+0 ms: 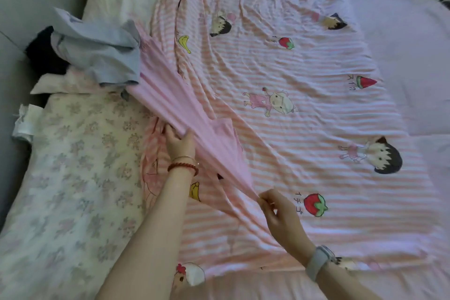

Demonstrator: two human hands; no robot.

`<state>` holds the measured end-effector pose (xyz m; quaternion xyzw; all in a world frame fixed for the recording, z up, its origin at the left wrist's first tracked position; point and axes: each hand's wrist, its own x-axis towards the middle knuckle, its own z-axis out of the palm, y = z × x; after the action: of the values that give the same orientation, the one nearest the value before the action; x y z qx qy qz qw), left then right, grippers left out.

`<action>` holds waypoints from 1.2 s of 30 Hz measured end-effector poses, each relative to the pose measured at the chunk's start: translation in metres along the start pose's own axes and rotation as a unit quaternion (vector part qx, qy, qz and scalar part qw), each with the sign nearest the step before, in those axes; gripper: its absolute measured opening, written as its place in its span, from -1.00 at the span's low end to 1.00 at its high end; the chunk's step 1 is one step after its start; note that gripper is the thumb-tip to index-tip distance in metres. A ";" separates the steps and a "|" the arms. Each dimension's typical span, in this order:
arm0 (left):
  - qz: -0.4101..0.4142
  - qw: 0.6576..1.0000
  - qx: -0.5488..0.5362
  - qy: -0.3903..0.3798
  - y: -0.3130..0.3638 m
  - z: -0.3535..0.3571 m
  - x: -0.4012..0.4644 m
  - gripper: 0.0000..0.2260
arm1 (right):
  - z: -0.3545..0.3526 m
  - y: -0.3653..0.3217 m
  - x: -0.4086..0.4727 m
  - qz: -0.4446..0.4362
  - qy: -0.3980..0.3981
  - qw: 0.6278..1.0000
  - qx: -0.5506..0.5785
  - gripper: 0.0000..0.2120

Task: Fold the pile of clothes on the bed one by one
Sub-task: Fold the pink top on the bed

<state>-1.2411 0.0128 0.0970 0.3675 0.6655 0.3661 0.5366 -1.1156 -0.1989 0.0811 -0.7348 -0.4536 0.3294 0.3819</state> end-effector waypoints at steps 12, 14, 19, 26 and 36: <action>0.044 0.790 0.354 -0.499 -0.111 -0.033 -0.228 -0.71 | -0.046 0.012 -0.031 0.236 -0.073 0.966 0.082 -0.42; 0.028 0.785 0.388 -0.482 -0.108 -0.043 -0.222 -0.71 | -0.025 0.014 -0.028 0.230 -0.121 0.966 0.015 -0.27; 0.118 0.772 0.496 -0.381 -0.094 -0.063 -0.179 -0.55 | 0.022 0.039 -0.023 0.219 -0.167 0.920 -0.277 -0.13; 0.194 0.809 0.485 -0.271 -0.114 -0.057 -0.115 -0.70 | 0.012 0.078 -0.014 0.179 -0.047 0.964 -0.190 -0.79; 0.302 0.736 0.533 -0.287 -0.123 0.035 -0.104 -0.39 | -0.096 0.145 -0.127 0.371 0.066 0.908 -0.181 -0.59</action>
<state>-1.2027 -0.1329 0.0292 0.8629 0.4199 -0.0282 0.2798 -1.0232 -0.3839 0.0207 -0.9265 -0.1738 0.3109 0.1217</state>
